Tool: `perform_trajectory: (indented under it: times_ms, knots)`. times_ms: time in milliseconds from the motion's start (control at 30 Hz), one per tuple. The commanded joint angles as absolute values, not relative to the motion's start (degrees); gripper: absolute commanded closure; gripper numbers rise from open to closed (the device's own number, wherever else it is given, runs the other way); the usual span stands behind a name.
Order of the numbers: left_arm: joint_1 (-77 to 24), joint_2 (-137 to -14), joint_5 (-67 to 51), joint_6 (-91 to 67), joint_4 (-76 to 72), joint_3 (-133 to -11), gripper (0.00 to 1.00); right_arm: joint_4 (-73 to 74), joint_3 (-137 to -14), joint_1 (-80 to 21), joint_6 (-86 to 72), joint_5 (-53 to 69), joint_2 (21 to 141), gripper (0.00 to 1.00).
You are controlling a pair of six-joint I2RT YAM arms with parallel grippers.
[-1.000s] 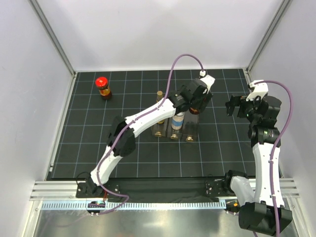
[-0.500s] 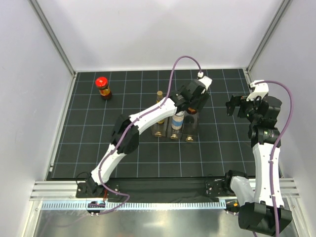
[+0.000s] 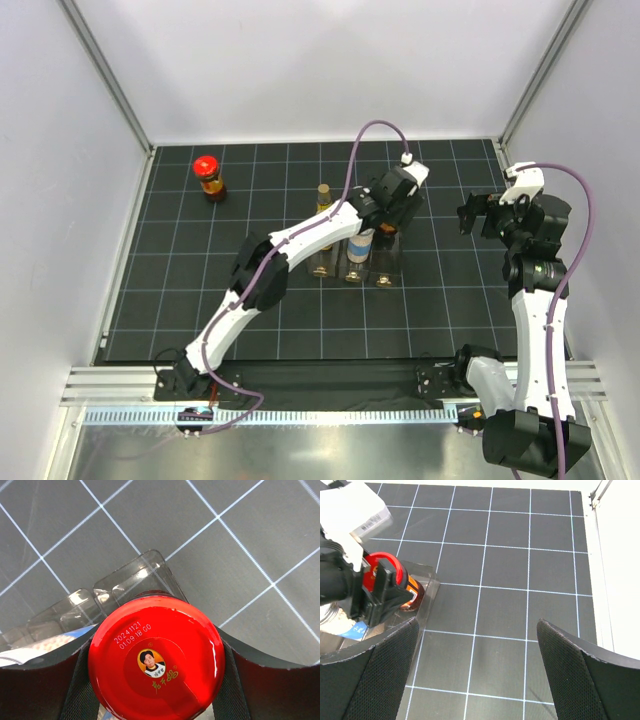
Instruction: Organize the condiment bottles
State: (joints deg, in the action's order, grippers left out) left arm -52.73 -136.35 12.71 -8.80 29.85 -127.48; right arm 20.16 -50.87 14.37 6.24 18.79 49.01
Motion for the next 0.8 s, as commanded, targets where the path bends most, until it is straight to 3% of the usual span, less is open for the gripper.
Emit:
perform_trajectory:
  times_ms: [0,100,400,533,767]
  knots:
    - [-52.29,-135.0,14.5,-8.35,23.03,-132.01,0.77,17.58,-50.63,14.68,5.71,19.42,48.52,0.0]
    - [-52.29,-135.26,14.59,-8.26,23.03,-132.01,0.68,17.58,-50.63,14.59,5.63,19.6,48.6,0.0]
    - [-52.29,-135.09,14.59,-9.23,22.68,-132.01,0.2,17.58,-50.63,14.68,5.71,19.86,48.43,0.0]
    - [-52.29,-134.3,14.07,-9.49,22.5,-132.36,0.14,17.4,-50.63,14.68,5.63,19.95,48.52,0.0]
    - [-52.29,-129.74,10.82,-10.02,20.83,-132.45,0.13,17.75,-50.45,14.77,6.33,21.44,47.99,0.0]
